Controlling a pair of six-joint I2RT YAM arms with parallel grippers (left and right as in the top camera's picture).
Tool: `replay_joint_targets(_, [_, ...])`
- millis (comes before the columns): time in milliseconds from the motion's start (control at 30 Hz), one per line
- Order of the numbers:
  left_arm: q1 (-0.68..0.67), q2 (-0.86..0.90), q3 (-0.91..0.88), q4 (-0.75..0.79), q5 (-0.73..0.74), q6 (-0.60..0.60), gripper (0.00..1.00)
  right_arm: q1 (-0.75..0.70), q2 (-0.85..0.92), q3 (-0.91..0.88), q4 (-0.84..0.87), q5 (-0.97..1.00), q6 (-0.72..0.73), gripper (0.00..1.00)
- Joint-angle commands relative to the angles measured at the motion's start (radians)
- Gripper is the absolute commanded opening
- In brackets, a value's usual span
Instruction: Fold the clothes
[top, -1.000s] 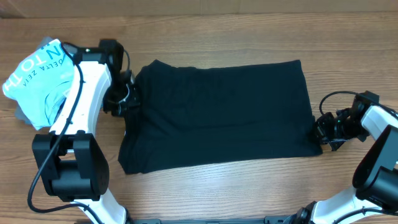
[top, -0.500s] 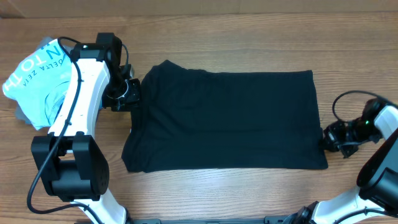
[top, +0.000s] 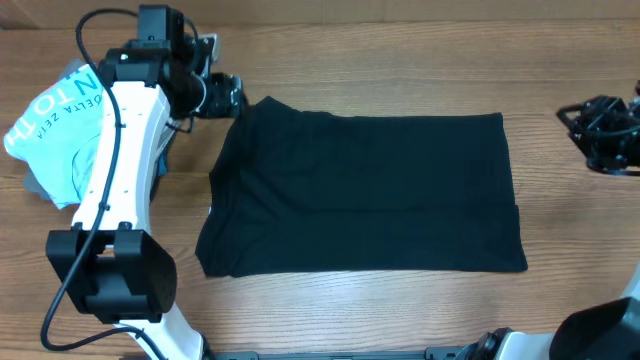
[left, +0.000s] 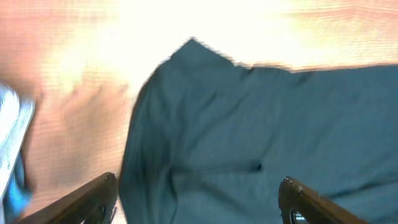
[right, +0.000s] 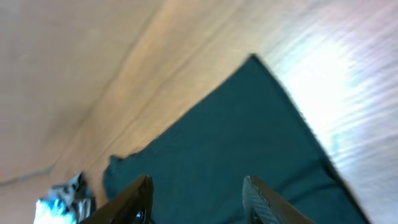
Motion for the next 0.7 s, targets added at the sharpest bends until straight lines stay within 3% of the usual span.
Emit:
replay_joint_targets(0, [-0.014,0.067,0.018,0.079,0.03,0.051,0.85,0.034,0.014,0.002,-0.001,-0.038,-0.016,0.5])
replay_joint_targets(200, [-0.028,0.265,0.019,0.28,0.118,0.053,0.84,0.074,0.014,0.002,-0.006,-0.038,-0.016,0.5])
replay_joint_targets(433, [-0.068,0.414,0.019,0.496,0.108,0.06,0.83,0.084,0.014,0.002,-0.068,-0.012,-0.044,0.5])
replay_joint_targets(667, [-0.105,0.479,0.019,0.594,-0.032,0.064,0.62,0.084,0.014,0.002,-0.113,0.015,-0.05,0.5])
